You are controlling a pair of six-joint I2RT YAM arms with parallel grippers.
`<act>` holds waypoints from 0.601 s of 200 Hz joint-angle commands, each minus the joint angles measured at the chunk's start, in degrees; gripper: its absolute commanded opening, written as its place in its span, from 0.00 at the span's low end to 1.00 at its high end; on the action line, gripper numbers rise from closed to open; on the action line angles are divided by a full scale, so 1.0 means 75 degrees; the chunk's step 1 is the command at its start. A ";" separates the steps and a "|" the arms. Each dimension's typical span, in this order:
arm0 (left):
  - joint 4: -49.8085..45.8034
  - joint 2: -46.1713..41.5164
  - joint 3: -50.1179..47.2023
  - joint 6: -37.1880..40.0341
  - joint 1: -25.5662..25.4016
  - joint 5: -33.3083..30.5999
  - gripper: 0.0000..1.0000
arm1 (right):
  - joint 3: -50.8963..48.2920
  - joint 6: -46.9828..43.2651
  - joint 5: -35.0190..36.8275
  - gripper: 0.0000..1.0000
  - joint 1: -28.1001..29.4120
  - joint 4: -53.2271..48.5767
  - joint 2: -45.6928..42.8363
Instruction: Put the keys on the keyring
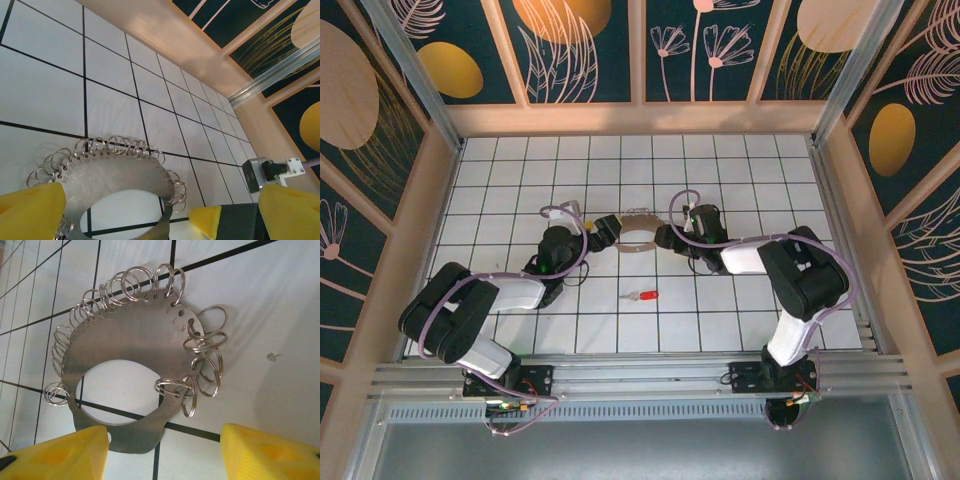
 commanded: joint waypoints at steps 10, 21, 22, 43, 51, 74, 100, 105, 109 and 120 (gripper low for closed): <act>0.0262 0.0139 0.0235 -0.0051 -0.0068 0.0194 0.99 | 0.0244 0.0085 -0.0191 0.59 0.0048 -0.0009 0.0335; 0.0262 0.0168 0.0269 -0.0061 -0.0067 0.0223 0.99 | 0.0314 0.0067 -0.0220 0.57 0.0048 -0.0041 0.0399; 0.0262 0.0169 0.0270 -0.0056 -0.0067 0.0225 0.99 | 0.0322 0.0070 -0.0229 0.56 0.0048 -0.0044 0.0397; 0.0259 0.0214 0.0315 -0.0062 -0.0068 0.0292 0.99 | 0.0414 0.0021 -0.0239 0.55 0.0054 -0.0099 0.0477; 0.0256 0.0226 0.0327 -0.0061 -0.0068 0.0298 0.99 | 0.0446 -0.0006 -0.0249 0.53 0.0049 -0.0126 0.0500; 0.0255 0.0242 0.0344 -0.0063 -0.0068 0.0323 0.99 | 0.0528 -0.0038 -0.0268 0.49 0.0049 -0.0176 0.0545; 0.0251 0.0239 0.0369 -0.0069 -0.0067 0.0333 0.99 | 0.0574 -0.0056 -0.0307 0.45 0.0057 -0.0210 0.0549; 0.0240 0.0229 0.0366 -0.0052 -0.0068 0.0333 0.99 | 0.0582 -0.0073 -0.0309 0.45 0.0060 -0.0212 0.0552; 0.0239 0.0228 0.0382 -0.0056 -0.0068 0.0333 0.99 | 0.0586 -0.0077 -0.0309 0.45 0.0066 -0.0217 0.0551; 0.0239 0.0217 0.0387 -0.0055 -0.0064 0.0333 0.99 | 0.0605 -0.0102 -0.0297 0.43 0.0072 -0.0251 0.0536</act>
